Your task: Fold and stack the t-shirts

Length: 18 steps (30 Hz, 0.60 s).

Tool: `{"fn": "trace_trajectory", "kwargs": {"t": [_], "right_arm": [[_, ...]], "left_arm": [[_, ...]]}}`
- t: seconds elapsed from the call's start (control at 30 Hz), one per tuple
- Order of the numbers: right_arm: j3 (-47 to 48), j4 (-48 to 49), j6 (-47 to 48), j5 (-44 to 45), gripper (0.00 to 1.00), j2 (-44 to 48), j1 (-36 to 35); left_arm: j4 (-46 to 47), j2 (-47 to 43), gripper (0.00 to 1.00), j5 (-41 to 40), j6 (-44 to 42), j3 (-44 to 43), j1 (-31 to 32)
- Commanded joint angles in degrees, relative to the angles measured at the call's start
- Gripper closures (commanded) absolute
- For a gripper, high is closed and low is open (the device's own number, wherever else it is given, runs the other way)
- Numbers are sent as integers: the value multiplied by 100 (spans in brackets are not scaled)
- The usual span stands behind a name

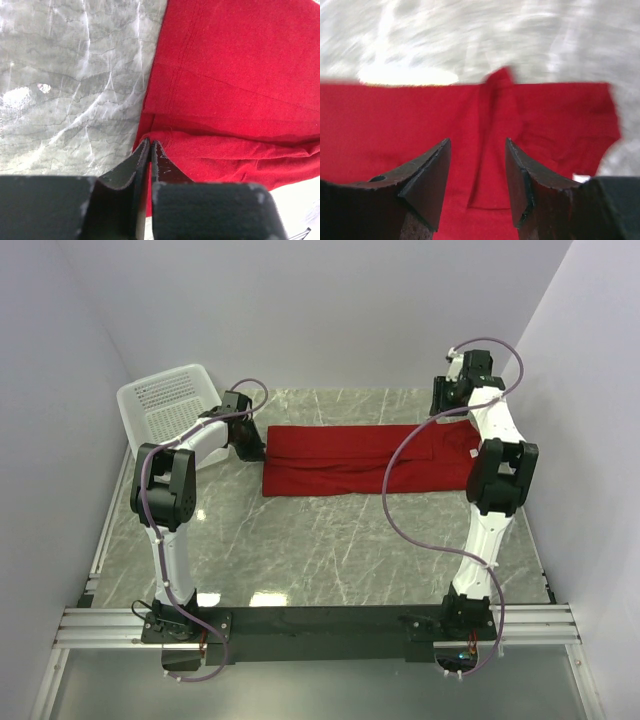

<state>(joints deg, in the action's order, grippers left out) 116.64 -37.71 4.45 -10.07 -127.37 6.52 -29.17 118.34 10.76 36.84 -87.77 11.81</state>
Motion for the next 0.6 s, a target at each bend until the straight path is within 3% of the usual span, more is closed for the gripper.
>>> {"fn": "trace_trajectory", "kwargs": {"t": [0.0, 0.1, 0.2, 0.33, 0.57], "right_arm": [[-210, -438, 1065, -1474, 46, 607, 33], [-1115, -597, 1734, -2006, 46, 1195, 42], [-2099, -492, 2050, -2017, 46, 1820, 51], [-3118, -509, 2314, -1982, 46, 2584, 331], [-3841, -895, 2570, -1816, 46, 3209, 1340]], "left_arm": [[236, -399, 88, 101, -72, -83, -48], [350, -628, 75, 93, -142, -4, -48], [526, -935, 67, 93, -256, 119, -48], [675, -1435, 48, 145, -432, 373, -48], [702, -2306, 47, 250, -722, 1225, -48]]}}
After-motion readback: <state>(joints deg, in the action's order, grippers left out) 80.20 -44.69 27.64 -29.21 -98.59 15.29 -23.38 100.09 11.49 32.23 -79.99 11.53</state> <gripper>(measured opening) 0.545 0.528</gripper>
